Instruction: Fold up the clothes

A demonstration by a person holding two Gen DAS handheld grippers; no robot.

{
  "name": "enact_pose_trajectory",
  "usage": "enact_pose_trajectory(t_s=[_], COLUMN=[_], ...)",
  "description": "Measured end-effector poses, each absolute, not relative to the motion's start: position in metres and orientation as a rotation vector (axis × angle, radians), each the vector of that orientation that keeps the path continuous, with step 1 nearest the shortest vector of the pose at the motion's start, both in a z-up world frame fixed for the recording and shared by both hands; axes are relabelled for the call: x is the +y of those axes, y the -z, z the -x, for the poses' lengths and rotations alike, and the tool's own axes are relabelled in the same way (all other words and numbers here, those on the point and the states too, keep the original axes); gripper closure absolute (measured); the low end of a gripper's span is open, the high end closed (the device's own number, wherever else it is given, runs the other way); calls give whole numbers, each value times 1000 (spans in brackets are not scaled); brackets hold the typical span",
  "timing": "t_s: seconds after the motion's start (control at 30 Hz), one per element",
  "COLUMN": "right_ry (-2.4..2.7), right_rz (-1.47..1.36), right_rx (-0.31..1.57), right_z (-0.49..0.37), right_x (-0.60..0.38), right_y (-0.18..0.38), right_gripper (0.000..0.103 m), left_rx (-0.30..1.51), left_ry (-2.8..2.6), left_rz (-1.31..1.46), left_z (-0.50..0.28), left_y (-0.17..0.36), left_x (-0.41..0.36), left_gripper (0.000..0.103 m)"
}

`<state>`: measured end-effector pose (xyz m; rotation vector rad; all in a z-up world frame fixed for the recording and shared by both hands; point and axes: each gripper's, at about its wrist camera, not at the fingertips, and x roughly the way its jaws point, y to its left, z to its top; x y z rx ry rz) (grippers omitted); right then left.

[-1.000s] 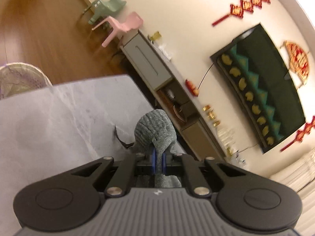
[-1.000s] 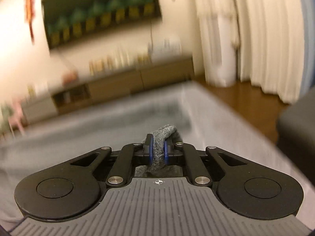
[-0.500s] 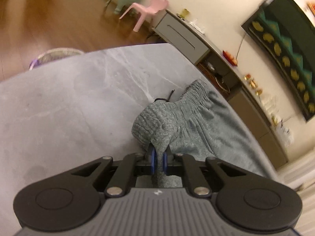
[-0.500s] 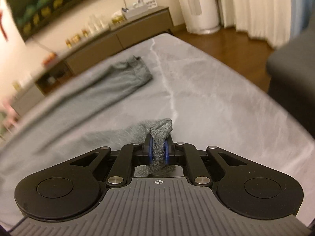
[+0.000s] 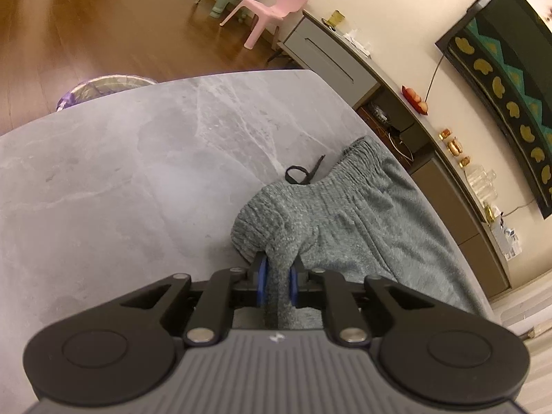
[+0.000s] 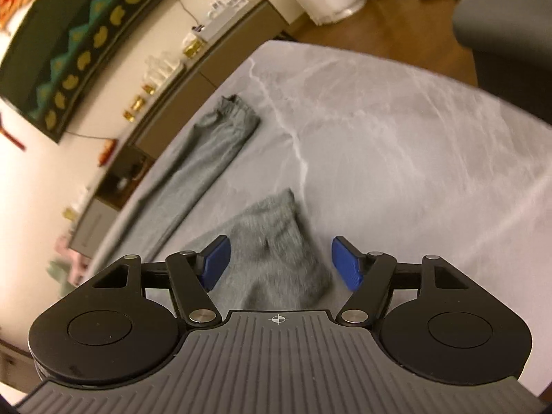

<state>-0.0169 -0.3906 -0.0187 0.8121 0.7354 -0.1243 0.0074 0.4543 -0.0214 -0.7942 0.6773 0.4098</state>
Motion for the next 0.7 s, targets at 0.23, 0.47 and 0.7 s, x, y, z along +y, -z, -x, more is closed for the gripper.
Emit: enact_pose_trajectory(t_s=[0.23, 0.47, 0.7], right_ry=[154, -144, 164], right_rz=[-762, -452, -681], right_rx=[802, 197, 752], right_z=[-1, -10, -45], right_x=[-379, -316, -372], right_y=[38, -58, 30], right_gripper=[52, 87, 87], left_rx=[683, 702, 701], left_ry=[-411, -436, -414], left_rz=[746, 762, 798], left_z=[-21, -5, 7], left_y=[19, 28, 31], left_x=[447, 456, 463], left_gripper=[90, 88, 86])
